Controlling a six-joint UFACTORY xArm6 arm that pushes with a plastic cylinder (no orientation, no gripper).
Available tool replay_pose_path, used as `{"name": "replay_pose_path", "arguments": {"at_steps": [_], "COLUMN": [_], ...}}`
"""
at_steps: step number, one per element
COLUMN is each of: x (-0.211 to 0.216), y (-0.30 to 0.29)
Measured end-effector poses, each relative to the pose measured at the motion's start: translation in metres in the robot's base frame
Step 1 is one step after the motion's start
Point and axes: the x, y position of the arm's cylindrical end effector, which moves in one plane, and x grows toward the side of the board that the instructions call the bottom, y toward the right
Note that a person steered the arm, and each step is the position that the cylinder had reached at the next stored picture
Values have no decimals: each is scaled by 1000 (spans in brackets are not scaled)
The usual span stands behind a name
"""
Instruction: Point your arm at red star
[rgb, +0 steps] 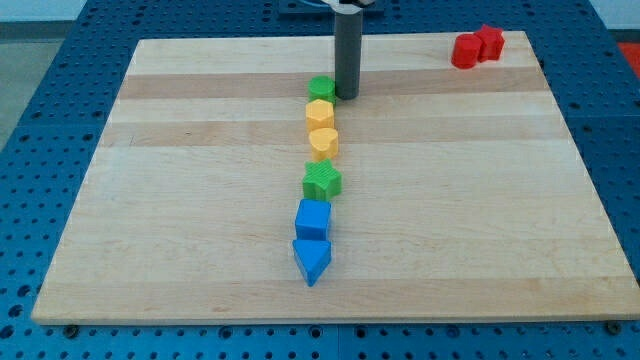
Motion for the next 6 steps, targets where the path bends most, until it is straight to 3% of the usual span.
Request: {"name": "replay_pose_path", "arguments": {"at_steps": [1, 3, 6], "x": [0, -7, -54], "y": [26, 142, 250]}}
